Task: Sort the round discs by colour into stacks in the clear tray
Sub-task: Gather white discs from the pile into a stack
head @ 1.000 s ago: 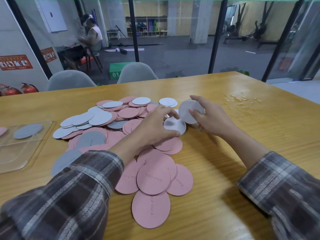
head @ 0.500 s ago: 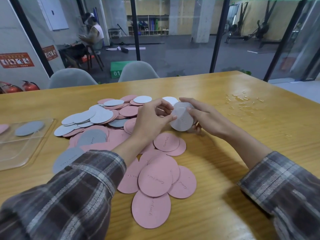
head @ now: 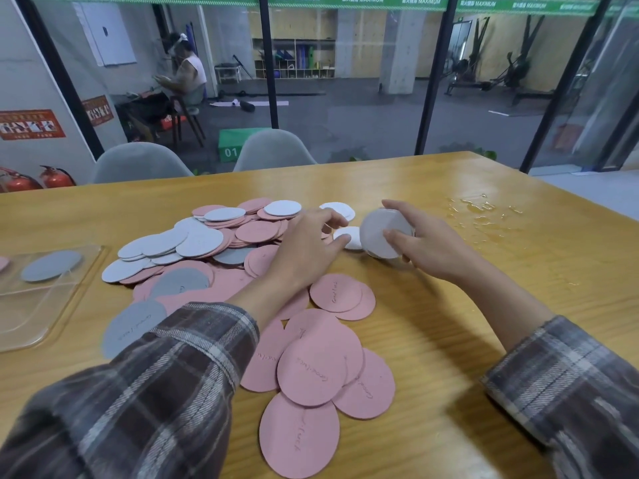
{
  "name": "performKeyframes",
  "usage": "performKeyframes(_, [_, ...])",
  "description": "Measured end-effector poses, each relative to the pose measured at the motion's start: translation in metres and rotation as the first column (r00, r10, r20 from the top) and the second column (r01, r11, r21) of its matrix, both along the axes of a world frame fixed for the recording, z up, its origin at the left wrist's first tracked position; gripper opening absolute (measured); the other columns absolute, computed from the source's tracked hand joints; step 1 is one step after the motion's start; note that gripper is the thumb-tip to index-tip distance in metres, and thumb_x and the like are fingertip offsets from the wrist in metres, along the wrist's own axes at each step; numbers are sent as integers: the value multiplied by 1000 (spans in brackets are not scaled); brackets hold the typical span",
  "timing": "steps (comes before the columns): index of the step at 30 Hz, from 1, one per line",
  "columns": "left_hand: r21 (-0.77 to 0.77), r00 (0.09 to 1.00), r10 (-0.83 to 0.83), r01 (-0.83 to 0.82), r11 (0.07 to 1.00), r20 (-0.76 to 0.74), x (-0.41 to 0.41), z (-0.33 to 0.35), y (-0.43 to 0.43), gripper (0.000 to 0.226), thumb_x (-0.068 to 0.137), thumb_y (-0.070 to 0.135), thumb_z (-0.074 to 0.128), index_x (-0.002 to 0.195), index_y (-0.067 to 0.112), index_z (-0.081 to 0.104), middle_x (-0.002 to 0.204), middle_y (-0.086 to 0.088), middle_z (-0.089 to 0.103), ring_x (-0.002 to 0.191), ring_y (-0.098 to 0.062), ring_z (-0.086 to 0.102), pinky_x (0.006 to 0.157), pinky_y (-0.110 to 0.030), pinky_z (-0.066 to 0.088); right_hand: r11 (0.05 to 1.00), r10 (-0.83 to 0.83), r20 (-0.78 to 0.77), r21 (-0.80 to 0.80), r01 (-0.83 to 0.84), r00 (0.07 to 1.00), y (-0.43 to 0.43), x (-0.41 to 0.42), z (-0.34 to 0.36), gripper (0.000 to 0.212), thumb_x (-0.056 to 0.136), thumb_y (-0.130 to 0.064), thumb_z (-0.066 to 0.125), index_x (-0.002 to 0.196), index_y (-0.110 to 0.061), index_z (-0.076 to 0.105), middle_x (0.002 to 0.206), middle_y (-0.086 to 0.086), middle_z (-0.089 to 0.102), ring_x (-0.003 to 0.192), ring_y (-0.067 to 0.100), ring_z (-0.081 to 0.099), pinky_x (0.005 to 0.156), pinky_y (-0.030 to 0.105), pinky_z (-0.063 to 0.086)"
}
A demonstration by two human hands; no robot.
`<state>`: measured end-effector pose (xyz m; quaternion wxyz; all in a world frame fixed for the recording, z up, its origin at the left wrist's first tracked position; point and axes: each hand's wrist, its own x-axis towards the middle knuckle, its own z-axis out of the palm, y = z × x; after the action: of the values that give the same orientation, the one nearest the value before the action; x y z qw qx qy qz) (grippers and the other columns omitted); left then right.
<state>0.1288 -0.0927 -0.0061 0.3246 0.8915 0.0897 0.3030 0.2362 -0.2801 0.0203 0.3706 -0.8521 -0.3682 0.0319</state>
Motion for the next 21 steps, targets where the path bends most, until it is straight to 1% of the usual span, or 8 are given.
performKeyframes(2, [124,995,1,11,992,-100,4,-3,5,31,93,25,74,123,18,71,121,3,68,116,-20,58,100,-31,43,999,-34,-19,3,34,999,-3,4,0,52,102,-31,54,152,-35,42,136,-1,56,105,22,52,102,45,47])
performKeyframes(5, [215,969,-27,81,973,-245,9,-6,8,47,97,36,69,140,17,62,142,0,62,134,-20,51,104,-28,38,997,-73,-20,-1,73,997,-4,7,1,52,101,-29,53,152,-31,42,139,2,54,114,29,58,103,44,47])
performKeyframes(7, [261,949,-9,96,961,-316,13,-7,9,53,99,43,64,146,20,57,149,-1,58,139,-21,49,109,-35,41,996,-90,-28,-4,90,996,-4,7,2,53,101,-29,53,152,-31,42,140,4,53,118,32,58,105,46,46])
performKeyframes(10, [311,924,21,106,944,-381,16,-6,8,52,100,49,59,144,22,58,139,0,63,132,-23,53,104,-39,43,994,-108,-42,-6,108,993,-3,7,2,53,101,-30,53,152,-31,42,140,5,53,118,32,58,105,46,46])
performKeyframes(13, [298,920,27,99,950,-392,17,-7,9,48,98,56,58,133,24,63,130,1,66,122,-22,57,99,-40,46,992,-127,-47,-3,127,991,-3,6,3,53,100,-30,53,152,-31,43,140,6,53,118,33,58,104,46,47])
performKeyframes(17, [277,942,3,95,956,-335,18,-10,11,37,94,56,64,112,24,66,113,3,67,107,-20,59,93,-45,50,989,-150,-67,-5,150,986,-5,5,5,53,100,-28,53,152,-30,43,142,5,52,120,32,56,105,42,45])
performKeyframes(19, [258,952,-7,91,962,-307,17,-10,11,36,90,57,68,108,25,68,108,4,67,101,-18,59,90,-44,51,988,-155,-67,0,155,986,-5,4,6,53,100,-27,52,152,-29,43,142,6,52,121,32,57,103,40,45])
performKeyframes(21, [257,959,-12,88,962,-284,15,-9,10,40,85,65,64,102,29,69,103,6,66,99,-17,59,88,-43,52,986,-166,-69,2,166,984,-5,3,6,53,99,-26,52,152,-29,43,142,6,52,120,32,58,98,37,44])
